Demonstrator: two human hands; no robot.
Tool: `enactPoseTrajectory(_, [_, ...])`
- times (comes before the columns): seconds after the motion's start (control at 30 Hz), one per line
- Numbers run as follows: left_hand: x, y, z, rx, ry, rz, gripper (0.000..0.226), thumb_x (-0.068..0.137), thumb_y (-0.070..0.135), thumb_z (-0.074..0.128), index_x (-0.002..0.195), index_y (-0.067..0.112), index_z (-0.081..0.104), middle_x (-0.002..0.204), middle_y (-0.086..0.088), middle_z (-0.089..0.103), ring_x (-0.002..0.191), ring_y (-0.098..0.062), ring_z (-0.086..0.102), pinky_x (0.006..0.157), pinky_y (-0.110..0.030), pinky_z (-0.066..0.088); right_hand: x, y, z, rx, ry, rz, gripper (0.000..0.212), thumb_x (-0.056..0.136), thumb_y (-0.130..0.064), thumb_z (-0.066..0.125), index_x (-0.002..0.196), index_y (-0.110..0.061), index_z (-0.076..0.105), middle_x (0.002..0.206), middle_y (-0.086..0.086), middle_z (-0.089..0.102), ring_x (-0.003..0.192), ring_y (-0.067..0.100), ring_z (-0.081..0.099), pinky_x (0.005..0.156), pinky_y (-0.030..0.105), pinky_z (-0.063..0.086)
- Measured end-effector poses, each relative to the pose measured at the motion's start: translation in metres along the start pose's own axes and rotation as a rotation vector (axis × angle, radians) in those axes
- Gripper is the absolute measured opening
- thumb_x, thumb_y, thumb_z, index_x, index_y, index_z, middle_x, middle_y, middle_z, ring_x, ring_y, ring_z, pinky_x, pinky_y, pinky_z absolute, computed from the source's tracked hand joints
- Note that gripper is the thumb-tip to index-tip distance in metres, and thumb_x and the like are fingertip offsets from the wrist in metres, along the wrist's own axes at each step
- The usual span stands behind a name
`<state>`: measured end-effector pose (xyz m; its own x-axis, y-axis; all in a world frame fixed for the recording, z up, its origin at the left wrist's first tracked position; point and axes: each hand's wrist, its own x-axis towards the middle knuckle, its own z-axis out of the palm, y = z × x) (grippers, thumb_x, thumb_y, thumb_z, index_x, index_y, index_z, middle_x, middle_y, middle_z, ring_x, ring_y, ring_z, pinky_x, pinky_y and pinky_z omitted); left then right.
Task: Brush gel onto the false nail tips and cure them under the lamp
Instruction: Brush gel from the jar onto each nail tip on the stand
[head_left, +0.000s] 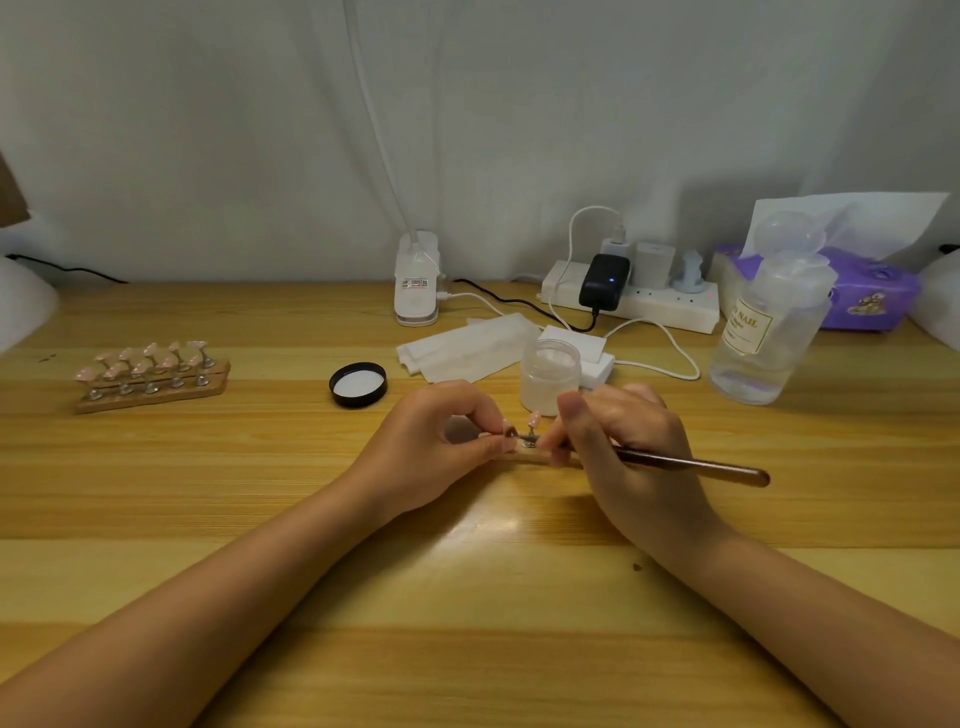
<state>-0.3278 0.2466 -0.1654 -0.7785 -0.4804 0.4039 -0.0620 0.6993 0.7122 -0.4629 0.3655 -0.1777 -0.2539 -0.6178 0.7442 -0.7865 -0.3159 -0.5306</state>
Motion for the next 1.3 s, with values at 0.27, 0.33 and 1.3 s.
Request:
enactPoseTrajectory(0.27, [-0.001,0.0004,-0.0021,-0.082,0.067,-0.004,0.02,0.072,0.006,0.075,0.074,0.022,0.064,0.073,0.012,0.066,0.073,0.002,0.061,0.068,-0.008,0.043,0.0013,-0.0047,-0.0046,0.121,0.086,0.108,0.037,0.092,-0.033,0.033,0.065,-0.029,0.059,0.055,-0.009,0.057,0.062,0.004,0.058,0.079,0.035,0.04])
enactPoseTrajectory(0.33, [-0.0012,0.0004,-0.0023,-0.078,0.07,-0.002,0.018,0.072,0.006,0.075,0.076,0.021,0.065,0.075,0.01,0.067,0.074,0.0,0.062,0.068,-0.008,0.044,0.0019,-0.005,-0.0043,0.119,0.072,0.1,0.035,0.092,-0.032,0.034,0.067,-0.029,0.059,0.057,-0.009,0.059,0.064,0.004,0.059,0.078,0.039,0.041])
enactPoseTrajectory(1.3, [-0.0012,0.0004,-0.0026,-0.044,0.081,0.049,0.026,0.07,0.006,0.076,0.07,0.028,0.062,0.072,0.005,0.064,0.071,-0.008,0.058,0.068,-0.02,0.047,0.001,-0.0029,-0.0011,0.008,0.012,-0.07,0.051,0.097,-0.039,0.032,0.067,-0.016,0.066,0.061,-0.007,0.062,0.066,-0.001,0.055,0.072,0.027,0.04])
